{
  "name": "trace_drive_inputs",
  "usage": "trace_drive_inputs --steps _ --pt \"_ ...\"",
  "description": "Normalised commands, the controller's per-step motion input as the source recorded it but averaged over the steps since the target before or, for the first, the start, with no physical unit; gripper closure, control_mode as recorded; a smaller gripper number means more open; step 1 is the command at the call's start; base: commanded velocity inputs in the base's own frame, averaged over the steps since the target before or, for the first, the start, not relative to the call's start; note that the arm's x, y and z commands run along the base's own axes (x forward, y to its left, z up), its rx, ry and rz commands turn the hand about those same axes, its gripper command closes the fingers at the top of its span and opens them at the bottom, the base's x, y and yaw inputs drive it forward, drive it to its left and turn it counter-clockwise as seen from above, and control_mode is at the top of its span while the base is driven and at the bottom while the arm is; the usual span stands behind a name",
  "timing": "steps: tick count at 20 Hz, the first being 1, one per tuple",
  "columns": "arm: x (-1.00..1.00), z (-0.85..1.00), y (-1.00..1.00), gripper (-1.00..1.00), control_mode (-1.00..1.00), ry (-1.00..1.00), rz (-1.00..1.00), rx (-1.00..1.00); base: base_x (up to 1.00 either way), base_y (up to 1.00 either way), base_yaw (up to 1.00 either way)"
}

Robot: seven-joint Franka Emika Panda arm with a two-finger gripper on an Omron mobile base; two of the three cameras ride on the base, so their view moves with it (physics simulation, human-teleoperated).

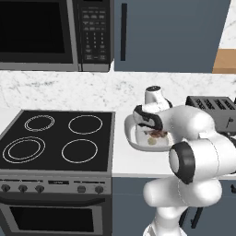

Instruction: Place one garlic and one steak in each tupperware on the nearby counter, to pack two identical lunches.

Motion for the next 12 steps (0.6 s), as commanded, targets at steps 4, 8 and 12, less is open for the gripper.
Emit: trace_drive_inputs --steps 4,8,12 --pt "-1.00 0.45 0.00 -1.00 -1.00 -0.18 0.00 0.00 0.00 0.00 0.00" --pt "-1.00 0.50 0.00 -1.00 -1.00 -0.08 0.00 0.01 0.00 0.00 0.00" --pt "-0.64 0.09 -0.44 -1.00 -1.00 0.04 0.06 0.16 0.00 0.00 0.00"
